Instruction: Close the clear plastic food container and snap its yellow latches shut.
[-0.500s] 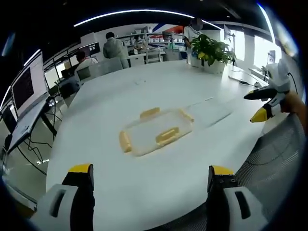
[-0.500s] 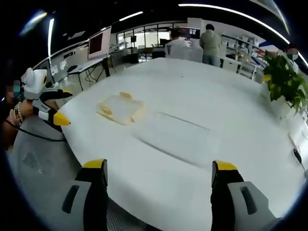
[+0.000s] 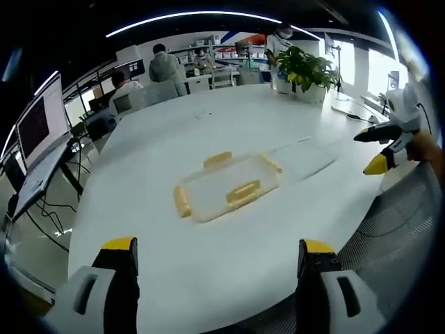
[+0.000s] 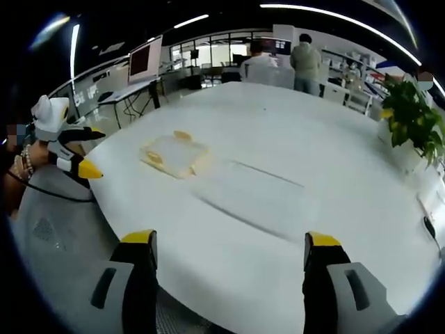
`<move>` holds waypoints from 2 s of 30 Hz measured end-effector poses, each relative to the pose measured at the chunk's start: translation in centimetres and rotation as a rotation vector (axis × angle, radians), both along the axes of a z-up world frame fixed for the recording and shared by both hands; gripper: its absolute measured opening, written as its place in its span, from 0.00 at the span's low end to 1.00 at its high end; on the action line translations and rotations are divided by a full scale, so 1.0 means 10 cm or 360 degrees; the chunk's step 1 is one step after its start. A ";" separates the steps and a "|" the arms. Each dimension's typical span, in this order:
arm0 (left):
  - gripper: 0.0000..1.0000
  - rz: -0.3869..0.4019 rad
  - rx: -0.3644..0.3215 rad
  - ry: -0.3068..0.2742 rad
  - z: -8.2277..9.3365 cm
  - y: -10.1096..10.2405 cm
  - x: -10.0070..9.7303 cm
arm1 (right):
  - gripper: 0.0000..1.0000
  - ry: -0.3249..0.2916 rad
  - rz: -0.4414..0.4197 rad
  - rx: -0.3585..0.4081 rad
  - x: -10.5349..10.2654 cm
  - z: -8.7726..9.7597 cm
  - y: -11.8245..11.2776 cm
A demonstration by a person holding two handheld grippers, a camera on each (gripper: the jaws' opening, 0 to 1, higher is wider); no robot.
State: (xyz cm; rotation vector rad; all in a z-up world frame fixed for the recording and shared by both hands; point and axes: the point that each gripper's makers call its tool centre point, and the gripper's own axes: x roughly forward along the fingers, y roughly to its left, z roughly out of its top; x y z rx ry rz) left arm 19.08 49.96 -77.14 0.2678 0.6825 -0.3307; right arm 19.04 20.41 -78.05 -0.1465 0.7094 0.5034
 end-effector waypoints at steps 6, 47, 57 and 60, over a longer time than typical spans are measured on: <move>0.92 -0.0012 0.0001 0.0000 0.00 -0.02 -0.01 | 0.84 0.0003 0.0005 0.0005 -0.01 0.00 0.00; 0.99 -0.0415 -0.0015 0.0045 0.20 0.02 0.38 | 0.98 -0.0374 0.0472 -0.0251 0.37 0.45 0.43; 0.99 -0.0722 0.0053 0.0071 0.20 0.19 0.68 | 0.91 -0.0257 0.0841 -0.0405 0.62 0.41 0.71; 0.99 -0.0838 0.0101 0.0150 0.12 0.21 0.72 | 0.94 -0.0126 0.0903 -0.0437 0.67 0.36 0.76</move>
